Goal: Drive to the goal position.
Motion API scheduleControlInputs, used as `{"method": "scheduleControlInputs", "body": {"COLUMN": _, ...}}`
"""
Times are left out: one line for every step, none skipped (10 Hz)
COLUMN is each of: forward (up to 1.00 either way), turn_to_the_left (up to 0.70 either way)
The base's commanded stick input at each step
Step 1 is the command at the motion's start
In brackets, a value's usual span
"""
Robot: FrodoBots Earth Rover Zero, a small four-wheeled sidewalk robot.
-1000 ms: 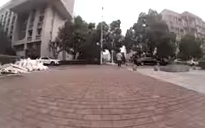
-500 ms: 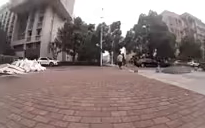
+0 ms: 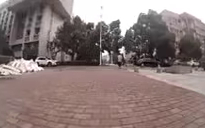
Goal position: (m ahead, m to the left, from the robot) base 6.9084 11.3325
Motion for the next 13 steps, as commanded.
{"method": "scheduleControlInputs", "body": {"forward": 0.7, "turn_to_the_left": 0.0}}
{"method": "scheduleControlInputs", "body": {"forward": 0.7, "turn_to_the_left": 0.0}}
{"method": "scheduleControlInputs", "body": {"forward": 0.7, "turn_to_the_left": 0.0}}
{"method": "scheduleControlInputs", "body": {"forward": 0.7, "turn_to_the_left": 0.0}}
{"method": "scheduleControlInputs", "body": {"forward": 0.7, "turn_to_the_left": 0.0}}
{"method": "scheduleControlInputs", "body": {"forward": 0.7, "turn_to_the_left": 0.0}}
{"method": "scheduleControlInputs", "body": {"forward": 0.7, "turn_to_the_left": 0.0}}
{"method": "scheduleControlInputs", "body": {"forward": 0.7, "turn_to_the_left": 0.0}}
{"method": "scheduleControlInputs", "body": {"forward": 0.7, "turn_to_the_left": 0.0}}
{"method": "scheduleControlInputs", "body": {"forward": 0.7, "turn_to_the_left": 0.0}}
{"method": "scheduleControlInputs", "body": {"forward": 0.7, "turn_to_the_left": 0.0}}
{"method": "scheduleControlInputs", "body": {"forward": 0.7, "turn_to_the_left": 0.0}}
{"method": "scheduleControlInputs", "body": {"forward": 0.7, "turn_to_the_left": 0.0}}
